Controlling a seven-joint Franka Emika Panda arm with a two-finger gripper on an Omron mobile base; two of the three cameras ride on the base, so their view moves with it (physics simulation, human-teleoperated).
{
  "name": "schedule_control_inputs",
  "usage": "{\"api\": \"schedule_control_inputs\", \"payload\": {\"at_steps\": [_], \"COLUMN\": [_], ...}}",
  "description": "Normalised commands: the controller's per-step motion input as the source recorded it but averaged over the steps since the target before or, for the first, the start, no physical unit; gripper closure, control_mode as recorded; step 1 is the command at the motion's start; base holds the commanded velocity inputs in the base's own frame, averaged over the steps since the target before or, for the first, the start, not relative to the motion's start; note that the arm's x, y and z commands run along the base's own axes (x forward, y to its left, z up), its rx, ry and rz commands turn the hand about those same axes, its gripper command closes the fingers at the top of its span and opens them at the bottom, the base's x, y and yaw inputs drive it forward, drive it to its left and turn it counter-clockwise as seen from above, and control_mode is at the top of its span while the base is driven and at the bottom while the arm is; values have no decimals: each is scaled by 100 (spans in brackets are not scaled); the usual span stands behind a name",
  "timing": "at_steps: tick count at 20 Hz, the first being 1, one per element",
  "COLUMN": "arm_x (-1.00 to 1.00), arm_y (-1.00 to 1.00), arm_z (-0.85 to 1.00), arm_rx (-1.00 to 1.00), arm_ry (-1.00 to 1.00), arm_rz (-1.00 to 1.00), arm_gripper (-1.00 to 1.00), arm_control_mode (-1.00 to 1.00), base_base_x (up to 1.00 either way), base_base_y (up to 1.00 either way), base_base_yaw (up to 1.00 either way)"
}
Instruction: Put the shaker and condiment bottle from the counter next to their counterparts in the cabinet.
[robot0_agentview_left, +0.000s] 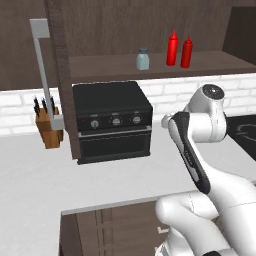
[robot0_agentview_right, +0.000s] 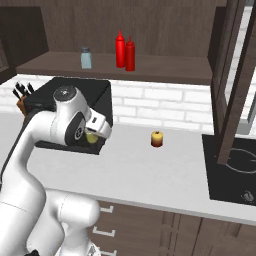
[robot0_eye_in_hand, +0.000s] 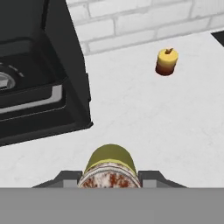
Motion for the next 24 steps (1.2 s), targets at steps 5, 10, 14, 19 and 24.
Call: {"api": "schedule_control_inputs", "payload": {"at_steps": [5, 10, 14, 19, 24], "arm_x": [0, 5, 12, 7, 19], "arm_y": [14, 14, 6, 8, 7], "arm_z": [49, 39, 30, 30, 33], "arm_rx": [0, 0, -4, -7, -9], "arm_ry": [-1, 0, 0, 0, 0], "arm_rz": [20, 20, 16, 12, 10], "arm_gripper": [100, 100, 100, 100, 100], "arm_control_mode": [-100, -100, -100, -100, -100], "base_base_x": [0, 0, 0, 0, 0], "base_base_y": [0, 0, 0, 0, 0], "base_base_yaw": [0, 0, 0, 0, 0]}}
